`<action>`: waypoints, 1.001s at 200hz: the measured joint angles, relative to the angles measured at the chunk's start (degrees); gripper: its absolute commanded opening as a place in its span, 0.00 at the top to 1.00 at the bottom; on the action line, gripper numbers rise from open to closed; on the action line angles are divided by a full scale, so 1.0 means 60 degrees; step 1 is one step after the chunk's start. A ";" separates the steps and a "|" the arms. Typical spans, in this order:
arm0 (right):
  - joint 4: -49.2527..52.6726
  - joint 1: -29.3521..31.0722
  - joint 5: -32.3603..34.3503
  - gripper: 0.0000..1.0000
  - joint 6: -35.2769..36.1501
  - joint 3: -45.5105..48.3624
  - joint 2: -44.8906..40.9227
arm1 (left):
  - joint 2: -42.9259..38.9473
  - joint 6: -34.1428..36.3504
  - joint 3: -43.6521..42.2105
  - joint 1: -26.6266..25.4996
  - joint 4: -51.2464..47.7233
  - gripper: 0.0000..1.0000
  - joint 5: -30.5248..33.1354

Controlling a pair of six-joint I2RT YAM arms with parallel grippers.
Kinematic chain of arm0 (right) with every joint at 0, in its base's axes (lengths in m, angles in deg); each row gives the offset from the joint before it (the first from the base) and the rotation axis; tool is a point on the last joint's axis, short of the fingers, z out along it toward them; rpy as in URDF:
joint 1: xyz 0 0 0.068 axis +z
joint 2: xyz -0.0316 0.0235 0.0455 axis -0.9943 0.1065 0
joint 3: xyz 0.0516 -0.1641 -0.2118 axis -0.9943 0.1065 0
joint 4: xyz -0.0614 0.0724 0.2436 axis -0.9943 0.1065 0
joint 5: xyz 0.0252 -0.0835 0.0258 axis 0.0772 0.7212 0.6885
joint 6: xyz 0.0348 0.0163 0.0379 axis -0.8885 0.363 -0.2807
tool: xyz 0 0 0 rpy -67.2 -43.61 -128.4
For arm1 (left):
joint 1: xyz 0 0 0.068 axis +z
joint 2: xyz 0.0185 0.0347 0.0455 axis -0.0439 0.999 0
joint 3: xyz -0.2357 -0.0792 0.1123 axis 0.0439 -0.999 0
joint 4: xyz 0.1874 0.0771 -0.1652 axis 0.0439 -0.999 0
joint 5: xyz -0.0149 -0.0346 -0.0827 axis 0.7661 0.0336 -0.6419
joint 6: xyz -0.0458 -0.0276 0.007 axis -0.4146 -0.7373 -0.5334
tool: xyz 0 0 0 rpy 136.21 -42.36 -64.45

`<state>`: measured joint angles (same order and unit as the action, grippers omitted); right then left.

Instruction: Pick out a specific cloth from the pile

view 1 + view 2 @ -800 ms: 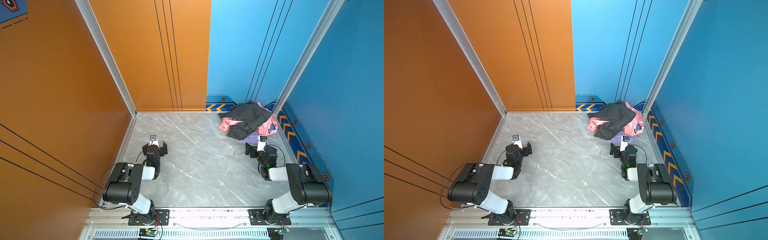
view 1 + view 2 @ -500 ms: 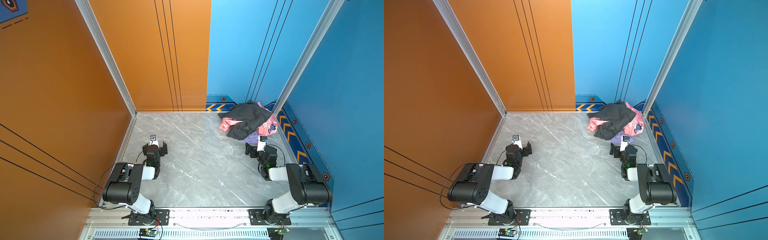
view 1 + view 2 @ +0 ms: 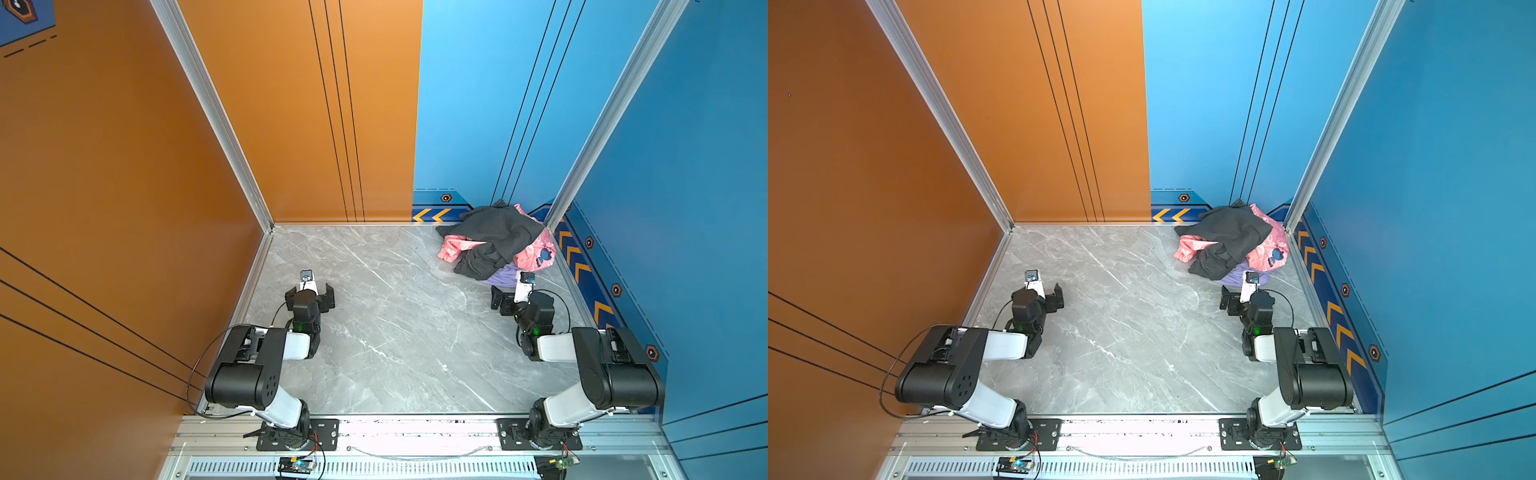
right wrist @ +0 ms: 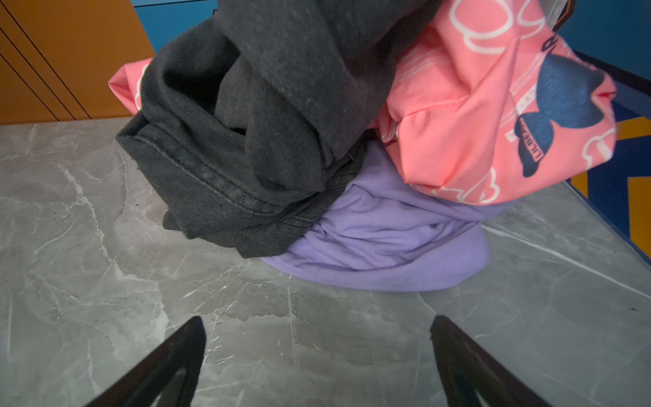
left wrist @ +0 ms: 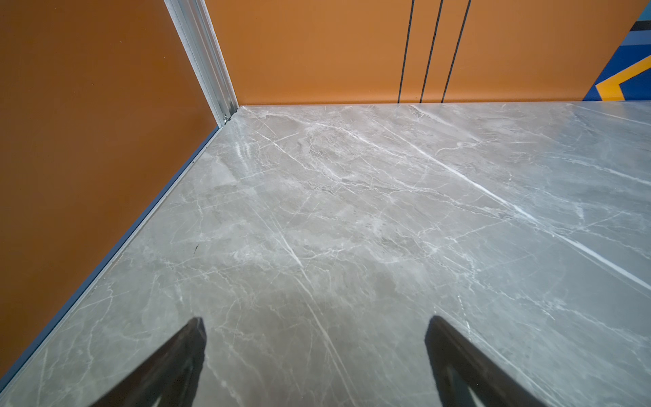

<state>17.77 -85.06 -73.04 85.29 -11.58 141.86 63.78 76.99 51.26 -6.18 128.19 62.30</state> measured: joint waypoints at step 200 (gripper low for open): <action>0.5293 0.0670 0.1767 0.00 0.0299 -0.2528 -0.3996 | -0.4109 0.0608 0.1614 -0.0616 -0.4911 0.02 0.0907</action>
<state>49.53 -81.04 -62.44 87.08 -26.75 117.89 39.12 80.64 60.94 -9.87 98.73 67.75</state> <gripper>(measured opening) 0.999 0.980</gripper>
